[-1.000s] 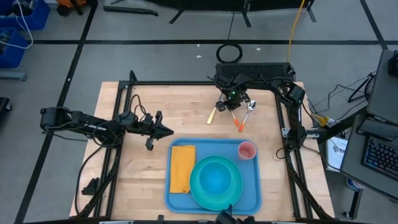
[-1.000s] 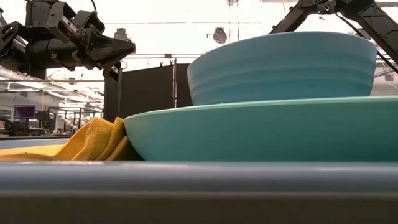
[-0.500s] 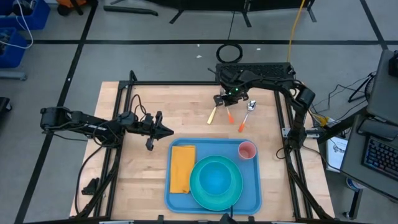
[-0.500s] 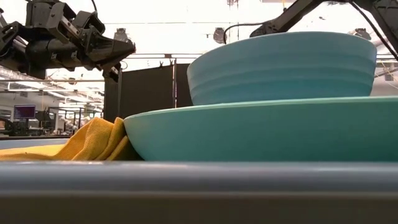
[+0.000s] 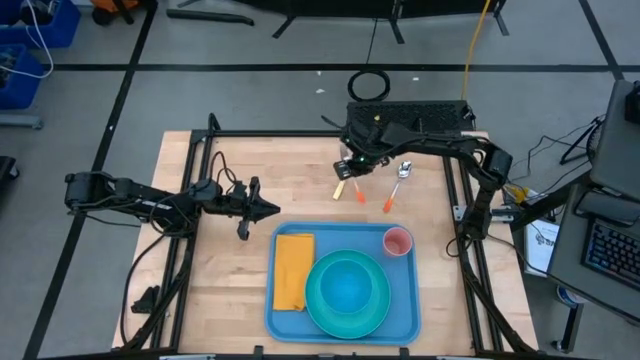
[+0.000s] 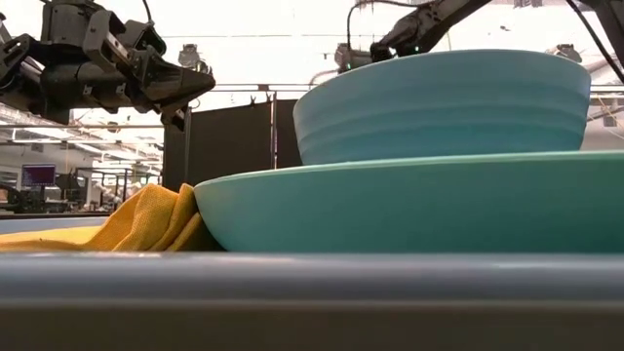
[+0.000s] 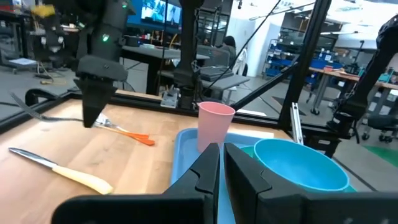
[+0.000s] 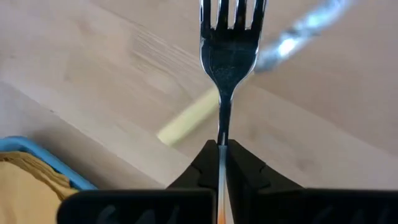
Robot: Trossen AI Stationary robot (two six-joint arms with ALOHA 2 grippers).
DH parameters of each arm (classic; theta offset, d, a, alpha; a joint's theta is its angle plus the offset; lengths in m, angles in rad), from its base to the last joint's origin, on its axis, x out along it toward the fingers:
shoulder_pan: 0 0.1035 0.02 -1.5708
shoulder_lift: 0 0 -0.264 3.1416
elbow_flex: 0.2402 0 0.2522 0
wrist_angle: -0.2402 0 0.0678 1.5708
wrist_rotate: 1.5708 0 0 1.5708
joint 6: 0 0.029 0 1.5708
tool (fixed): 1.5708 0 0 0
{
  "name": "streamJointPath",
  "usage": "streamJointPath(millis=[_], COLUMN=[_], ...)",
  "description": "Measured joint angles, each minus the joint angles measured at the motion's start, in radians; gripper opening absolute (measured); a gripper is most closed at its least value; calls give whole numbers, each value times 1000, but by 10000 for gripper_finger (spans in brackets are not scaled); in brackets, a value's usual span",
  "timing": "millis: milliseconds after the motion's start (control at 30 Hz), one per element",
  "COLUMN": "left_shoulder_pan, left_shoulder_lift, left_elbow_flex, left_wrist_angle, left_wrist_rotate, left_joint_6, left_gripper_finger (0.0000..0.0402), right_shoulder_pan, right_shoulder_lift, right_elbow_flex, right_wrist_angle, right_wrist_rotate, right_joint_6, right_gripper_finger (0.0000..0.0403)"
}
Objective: Set up tray
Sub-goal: Put the orange fork on top of the orange napkin on the blue serving tray
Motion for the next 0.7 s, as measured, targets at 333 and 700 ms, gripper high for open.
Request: streamJointPath(millis=[333, 700], left_shoulder_pan=[-3, -129], left_shoulder_lift=[0, 0], left_elbow_flex=[0, 0], left_wrist_angle=[-32, -62], left_wrist_rotate=[-36, -322], left_joint_6=[-75, -55], left_gripper_finger=[26, 115], right_shoulder_pan=[169, 343], right_shoulder_lift=[-28, -29], right_elbow_flex=[1, 1], right_wrist_angle=[365, 701], right_wrist_rotate=[162, 397], right_joint_6=[-64, -190], right_gripper_finger=[0, 0])
